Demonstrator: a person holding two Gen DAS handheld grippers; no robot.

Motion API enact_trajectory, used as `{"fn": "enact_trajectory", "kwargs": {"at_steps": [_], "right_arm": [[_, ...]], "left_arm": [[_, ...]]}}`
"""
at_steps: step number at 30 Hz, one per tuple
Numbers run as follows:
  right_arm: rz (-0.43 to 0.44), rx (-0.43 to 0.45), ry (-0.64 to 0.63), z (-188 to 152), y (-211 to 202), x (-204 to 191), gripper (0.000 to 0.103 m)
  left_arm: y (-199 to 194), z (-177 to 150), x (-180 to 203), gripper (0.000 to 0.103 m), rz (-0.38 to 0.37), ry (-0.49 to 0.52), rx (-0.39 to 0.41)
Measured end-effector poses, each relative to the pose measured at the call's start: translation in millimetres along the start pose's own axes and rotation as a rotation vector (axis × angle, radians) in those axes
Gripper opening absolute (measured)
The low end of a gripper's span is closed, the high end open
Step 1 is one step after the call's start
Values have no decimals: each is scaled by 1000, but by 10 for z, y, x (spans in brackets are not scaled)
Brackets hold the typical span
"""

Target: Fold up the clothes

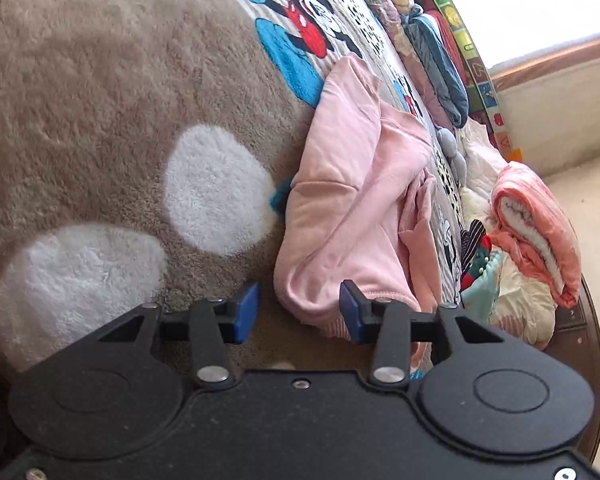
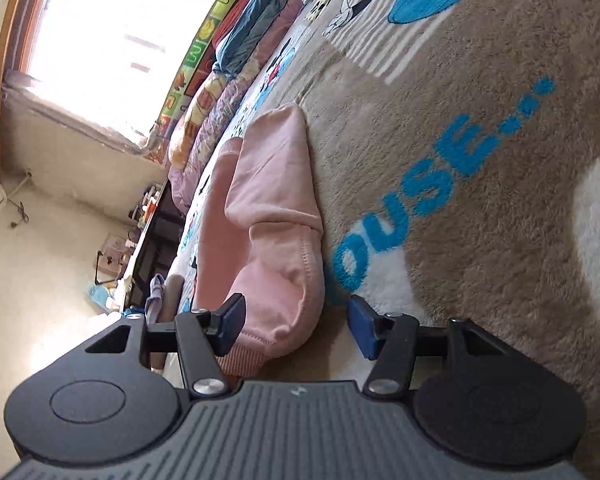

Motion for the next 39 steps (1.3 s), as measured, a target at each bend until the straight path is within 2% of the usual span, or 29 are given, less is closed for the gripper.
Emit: {"fn": "enact_trajectory", "kwargs": {"at_steps": [3,4,5,6,7,10,12,14,15,17,19,21,24,25,26,28,30,33,39], "right_arm": [[7,18,-46,-16,115,-65,56],[5,13,-76,-35,152,-86,52],[-1,1,-113,-59,198,-93,46],[-6,-11,-149,-83,243,-100,26],[-13,-10,-178,-86,243,-111,11],[-41,33,-237,-14,78,-142,11],[-75,8,-280,-6,55,-91,11],[-108,-18,-322,4,31,-40,10],[-124,-31,-344,9,18,-14,6],[-139,-29,-363,-20,-32,-38,8],[-149,-15,-385,-33,-106,-98,19],[-154,6,-390,-14,-212,-108,25],[-130,40,-330,125,-351,-65,38],[-114,53,-305,178,-384,-62,47],[-99,65,-280,231,-419,-58,51],[-61,76,-233,315,-461,-63,56],[-2,75,-188,382,-458,-75,57],[3,78,-193,432,-347,-47,74],[14,82,-203,531,-125,9,74]], "left_arm": [[54,54,70,41,-7,22,17],[75,60,91,38,-2,38,28],[93,59,110,28,14,67,38],[96,53,141,7,39,119,45],[78,48,163,6,59,172,47],[2,37,175,6,105,308,50],[-50,33,184,6,135,398,53],[19,-10,-27,10,168,372,29],[10,-14,-59,12,147,366,41],[-24,1,-61,14,134,365,36],[-86,20,-52,16,126,354,40],[-142,23,-34,16,122,350,46],[-213,42,37,19,128,349,65],[-249,60,68,24,127,354,77],[-289,85,109,27,127,362,93],[-365,142,174,47,131,366,123],[-400,226,257,50,123,375,136],[-389,414,478,50,107,425,165],[-134,825,781,50,112,474,186]]}}
Point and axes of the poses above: each gripper's, at about its wrist camera, not at the fingertips, and y roughly the way its jaws point, x to its right, z to its top, the point moved 9 cm from there along y, roughly the way its jaws point
